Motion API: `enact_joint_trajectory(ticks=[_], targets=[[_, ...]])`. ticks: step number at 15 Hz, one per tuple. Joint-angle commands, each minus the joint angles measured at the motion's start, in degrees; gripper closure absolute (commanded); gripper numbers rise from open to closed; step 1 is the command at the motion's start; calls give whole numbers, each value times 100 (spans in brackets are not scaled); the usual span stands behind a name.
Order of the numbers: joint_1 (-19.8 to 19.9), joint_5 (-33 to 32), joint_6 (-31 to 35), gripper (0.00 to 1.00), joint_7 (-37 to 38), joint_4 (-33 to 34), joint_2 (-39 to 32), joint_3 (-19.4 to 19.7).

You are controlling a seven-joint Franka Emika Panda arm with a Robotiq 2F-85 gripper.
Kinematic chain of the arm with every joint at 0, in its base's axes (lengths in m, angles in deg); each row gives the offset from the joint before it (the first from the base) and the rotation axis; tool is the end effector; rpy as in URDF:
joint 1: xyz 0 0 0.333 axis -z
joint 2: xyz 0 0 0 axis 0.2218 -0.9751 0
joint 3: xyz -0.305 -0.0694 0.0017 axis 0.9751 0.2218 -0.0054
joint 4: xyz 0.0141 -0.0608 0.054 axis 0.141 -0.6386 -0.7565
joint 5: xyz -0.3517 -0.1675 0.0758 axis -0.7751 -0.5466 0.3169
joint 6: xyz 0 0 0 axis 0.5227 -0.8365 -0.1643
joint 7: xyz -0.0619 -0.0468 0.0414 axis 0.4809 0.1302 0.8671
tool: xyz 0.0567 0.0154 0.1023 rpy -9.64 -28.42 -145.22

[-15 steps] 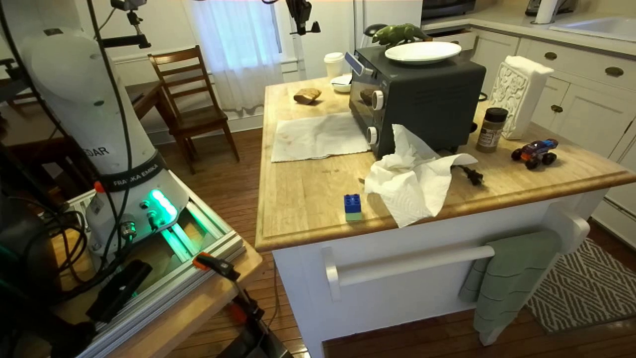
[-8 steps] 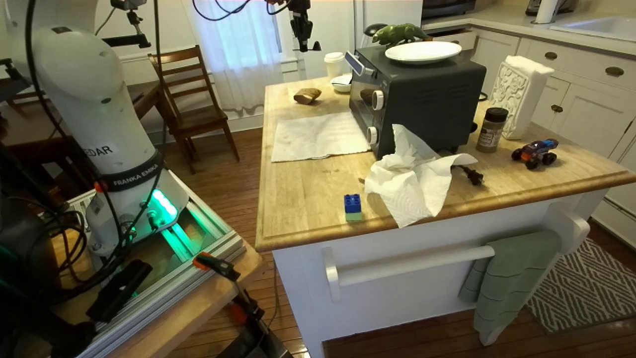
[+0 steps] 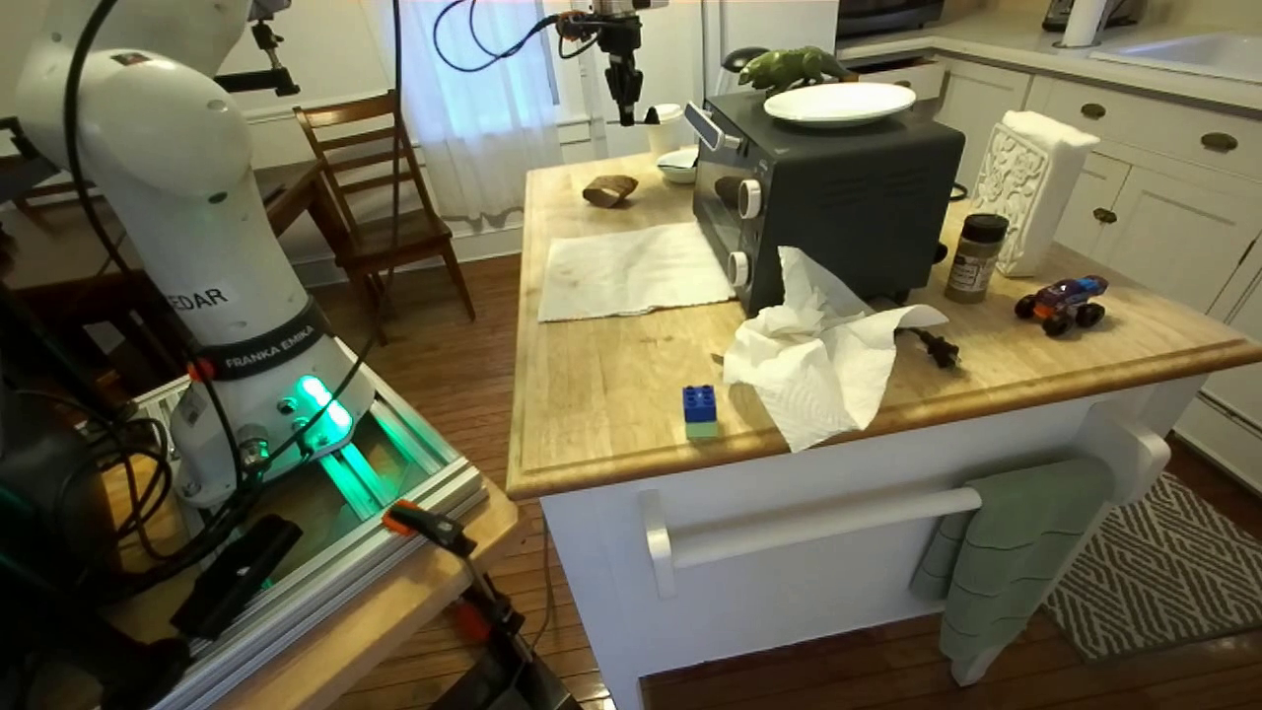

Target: Take the black thing off of the black plate and put it on the white bowl

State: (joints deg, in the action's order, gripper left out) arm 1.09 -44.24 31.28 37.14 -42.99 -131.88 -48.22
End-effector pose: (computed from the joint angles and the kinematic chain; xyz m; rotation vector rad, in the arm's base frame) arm 0.7300 0.1402 0.3078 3.0319 -0.6319 -0.0338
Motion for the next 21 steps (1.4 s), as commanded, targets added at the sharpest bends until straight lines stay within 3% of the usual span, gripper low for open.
enact_joint_trajectory(ticks=[1, 9, 21], targets=[[-87, -85, -309, 98, 226, 1314, -910, 175], [-46, -82, -297, 98, 361, 2685, -2031, 393], [17, -50, -543, 98, 561, 3726, -2904, 496]])
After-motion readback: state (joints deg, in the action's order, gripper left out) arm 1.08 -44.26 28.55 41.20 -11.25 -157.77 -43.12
